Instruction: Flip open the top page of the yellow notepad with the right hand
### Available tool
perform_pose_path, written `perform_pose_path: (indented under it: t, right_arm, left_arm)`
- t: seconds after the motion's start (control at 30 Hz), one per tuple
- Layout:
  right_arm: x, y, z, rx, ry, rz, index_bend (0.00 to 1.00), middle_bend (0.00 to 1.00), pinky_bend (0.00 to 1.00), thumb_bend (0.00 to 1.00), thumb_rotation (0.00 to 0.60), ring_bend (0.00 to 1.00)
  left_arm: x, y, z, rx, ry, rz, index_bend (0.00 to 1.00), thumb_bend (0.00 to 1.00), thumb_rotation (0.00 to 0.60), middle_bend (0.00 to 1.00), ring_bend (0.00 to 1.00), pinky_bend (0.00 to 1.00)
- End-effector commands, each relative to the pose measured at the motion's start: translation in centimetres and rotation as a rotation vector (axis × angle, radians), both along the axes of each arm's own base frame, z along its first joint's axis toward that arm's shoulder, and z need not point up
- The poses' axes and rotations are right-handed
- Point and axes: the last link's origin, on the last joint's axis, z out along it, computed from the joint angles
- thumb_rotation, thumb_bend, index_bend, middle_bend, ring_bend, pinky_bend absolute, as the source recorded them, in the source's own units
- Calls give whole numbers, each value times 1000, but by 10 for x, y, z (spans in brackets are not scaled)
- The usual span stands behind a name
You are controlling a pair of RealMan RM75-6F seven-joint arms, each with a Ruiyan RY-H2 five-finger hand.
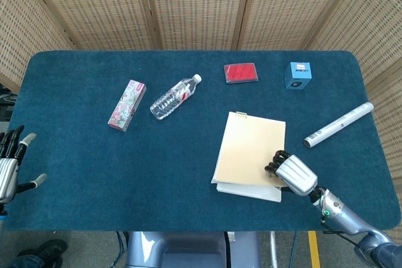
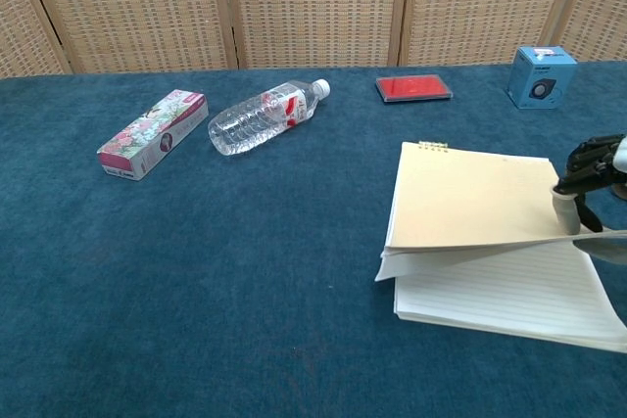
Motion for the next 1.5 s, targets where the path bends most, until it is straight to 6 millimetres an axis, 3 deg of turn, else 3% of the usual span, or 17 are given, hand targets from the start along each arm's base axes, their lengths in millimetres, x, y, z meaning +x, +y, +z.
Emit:
perform_pose_path:
  t: [0.03, 0.4, 0.53, 0.67, 1.1, 1.17, 1.3, 1.5]
  right_arm:
    - [-2, 16, 11, 46, -3, 48, 663, 652, 347, 517, 600, 504]
    - [-6, 57, 37, 146, 8, 209, 664, 653, 365, 517, 600, 504]
    - [-7, 58, 36, 154, 16, 230, 664, 653, 374, 517, 600, 505]
    - [-1, 47, 34, 136, -22, 189, 664, 653, 375, 521, 600, 504]
    - [39, -68, 51, -34, -279, -341, 667, 666, 376, 542, 600, 507]
    - [39, -97, 56, -78, -318, -494, 667, 666, 376, 543, 600, 507]
    - [28, -135, 64, -172, -360, -698, 667, 666, 376, 543, 600, 507]
    - [-5, -163, 71, -288, -442, -902, 667, 665, 376, 543, 600, 507]
  left_arm:
    - [0, 0, 0, 0, 1, 1, 0, 0, 600, 0, 0, 0]
    - [1, 1, -4, -4, 13, 4, 0, 0, 600, 0, 0, 0]
    - [1, 1, -5, -5, 15, 5, 0, 0, 600, 0, 0, 0]
    - [1, 1, -5, -6, 15, 7, 0, 0, 600, 0, 0, 0]
    - [-1, 5, -4, -11, 9, 20, 0, 0, 600, 0, 0, 0]
    - [-2, 7, -4, -11, 6, 29, 0, 0, 600, 0, 0, 0]
    - [-4, 11, -3, -12, 3, 43, 0, 0, 600, 0, 0, 0]
    - [-5, 16, -5, -20, 6, 61, 0, 0, 600, 0, 0, 0]
